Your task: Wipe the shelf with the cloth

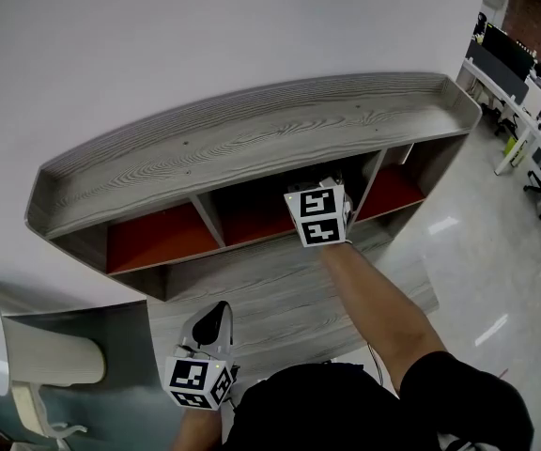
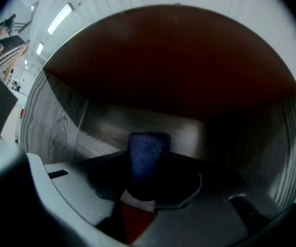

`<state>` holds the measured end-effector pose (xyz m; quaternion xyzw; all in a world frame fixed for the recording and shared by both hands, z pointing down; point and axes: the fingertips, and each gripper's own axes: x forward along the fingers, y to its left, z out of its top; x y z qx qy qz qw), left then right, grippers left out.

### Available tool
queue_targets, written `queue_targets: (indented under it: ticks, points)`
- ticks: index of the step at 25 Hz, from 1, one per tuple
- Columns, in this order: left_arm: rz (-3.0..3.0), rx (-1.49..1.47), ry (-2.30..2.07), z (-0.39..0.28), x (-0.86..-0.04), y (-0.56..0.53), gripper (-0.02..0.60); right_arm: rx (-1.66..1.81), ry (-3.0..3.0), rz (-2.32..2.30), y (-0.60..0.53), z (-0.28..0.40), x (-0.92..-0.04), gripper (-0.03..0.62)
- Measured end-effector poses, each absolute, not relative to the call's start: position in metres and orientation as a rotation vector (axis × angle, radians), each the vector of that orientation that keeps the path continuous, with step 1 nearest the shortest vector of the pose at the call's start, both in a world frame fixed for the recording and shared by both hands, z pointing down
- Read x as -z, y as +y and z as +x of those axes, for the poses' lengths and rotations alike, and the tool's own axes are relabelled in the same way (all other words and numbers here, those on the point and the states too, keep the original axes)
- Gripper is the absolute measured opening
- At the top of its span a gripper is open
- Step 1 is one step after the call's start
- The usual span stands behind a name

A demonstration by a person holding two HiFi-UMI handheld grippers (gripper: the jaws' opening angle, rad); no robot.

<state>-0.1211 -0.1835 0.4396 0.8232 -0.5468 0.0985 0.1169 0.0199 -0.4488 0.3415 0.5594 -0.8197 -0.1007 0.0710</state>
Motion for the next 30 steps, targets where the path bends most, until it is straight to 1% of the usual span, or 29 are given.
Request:
queue_targets:
  ticks: [11, 20, 25, 30]
  points:
    - [2.439, -0.288, -1.562, -0.112, -0.439, -0.188, 0.011, 0.198, -2.392, 1.848, -0.458, 0.069, -0.343, 0.138]
    - [2.442, -0.302, -1.557, -0.114, -0.441, -0.188, 0.011, 0.154, -2.401, 1.888, -0.459, 0.077, -0.343, 0.138]
    - [2.426, -0.313, -1.562, -0.119, -0.443, -0.186, 0.01, 0.173, -2.484, 1.859, -0.447, 0.067, -0.33, 0.138]
    - [2.407, -0.322, -1.575, -0.124, -0.446, -0.182, 0.011, 0.194, -2.592, 1.716, -0.425, 0.03, -0.33, 0.138]
